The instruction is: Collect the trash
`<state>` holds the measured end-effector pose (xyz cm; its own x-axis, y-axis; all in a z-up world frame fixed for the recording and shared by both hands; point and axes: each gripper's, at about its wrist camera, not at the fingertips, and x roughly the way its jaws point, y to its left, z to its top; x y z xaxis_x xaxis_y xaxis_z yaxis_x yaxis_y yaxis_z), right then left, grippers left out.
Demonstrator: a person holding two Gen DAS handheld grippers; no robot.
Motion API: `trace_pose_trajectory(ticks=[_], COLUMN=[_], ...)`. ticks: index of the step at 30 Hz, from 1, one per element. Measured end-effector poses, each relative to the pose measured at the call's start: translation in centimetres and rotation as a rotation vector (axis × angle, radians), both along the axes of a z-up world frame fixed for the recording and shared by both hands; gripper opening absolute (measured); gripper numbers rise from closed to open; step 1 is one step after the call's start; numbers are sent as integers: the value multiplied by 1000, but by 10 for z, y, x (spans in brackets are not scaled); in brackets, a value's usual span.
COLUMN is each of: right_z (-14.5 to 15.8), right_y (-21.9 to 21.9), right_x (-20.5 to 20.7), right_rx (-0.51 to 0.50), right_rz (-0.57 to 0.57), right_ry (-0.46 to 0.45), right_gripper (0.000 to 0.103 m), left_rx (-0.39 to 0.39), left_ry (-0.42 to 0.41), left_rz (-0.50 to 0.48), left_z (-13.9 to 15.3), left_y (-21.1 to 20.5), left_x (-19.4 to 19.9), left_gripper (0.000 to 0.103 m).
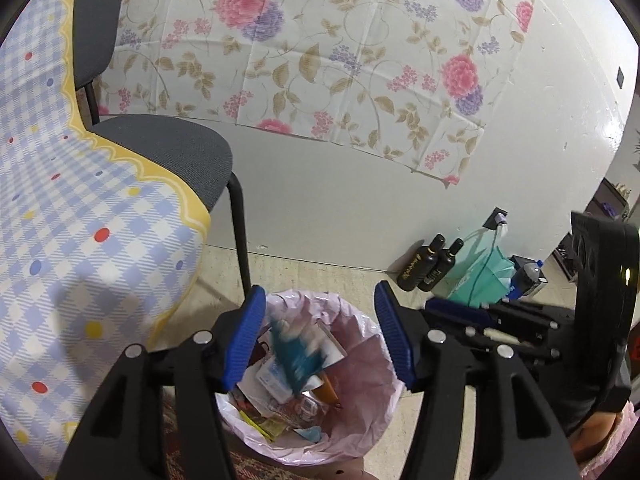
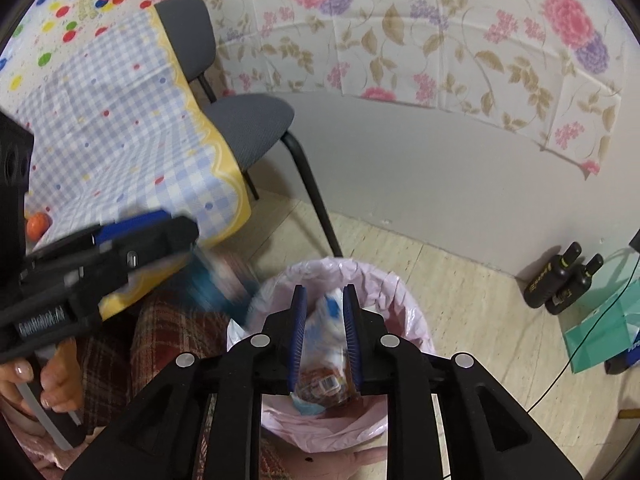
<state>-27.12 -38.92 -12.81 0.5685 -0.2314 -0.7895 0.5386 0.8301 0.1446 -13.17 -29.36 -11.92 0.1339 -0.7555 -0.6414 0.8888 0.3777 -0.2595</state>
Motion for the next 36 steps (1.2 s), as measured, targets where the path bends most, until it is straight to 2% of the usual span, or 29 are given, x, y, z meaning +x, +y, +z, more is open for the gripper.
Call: trace_pose_trajectory(ticks=[4, 8, 10, 12, 14, 16, 18, 19, 20, 22, 26, 30, 36], right_z=[10, 13, 14, 17, 23, 31, 40, 45, 51, 65, 86, 110, 140], right_y=[-2, 1, 3, 6, 9, 15, 21, 24, 29, 37, 53, 70, 97], right_x=[-3, -3, -1, 2, 8, 16, 24, 27, 32, 44, 64, 86, 118], right_rx=[-24, -32, -30, -26, -26, -37, -45, -50, -62, -77, -100, -131, -130], right_rz=[-23, -18, -10, -2, 11, 30, 54, 61, 74, 109, 175, 231, 318], right_ry=[-20, -26, -32, -41, -54, -76, -97, -106, -125, -154, -197, -254, -319], right_gripper=[25, 31, 34, 41, 59, 65, 78, 87, 88, 89, 92, 93, 95], left_rx=[7, -4, -7, -5, -5, 1, 1, 7, 12, 11, 25, 66, 65], left_ry=[-11, -26, -48, -72, -88, -114, -138, -148, -162, -176, -209, -275, -287], left_rz=[-26, -6, 18, 56, 90, 139, 203, 233, 273, 331, 418, 544, 707], left_z=[0, 5, 9, 15, 22, 30, 40, 44, 50, 59, 74, 86, 103], left_y=[-1, 5, 10, 19, 28, 39, 54, 61, 71, 90, 119, 153, 204], left_x=[-8, -6, -3, 1, 7, 14, 23, 28, 33, 43, 59, 71, 85], left_gripper=[59, 60, 64, 68, 69, 76, 81, 85, 86, 97, 96, 96, 96])
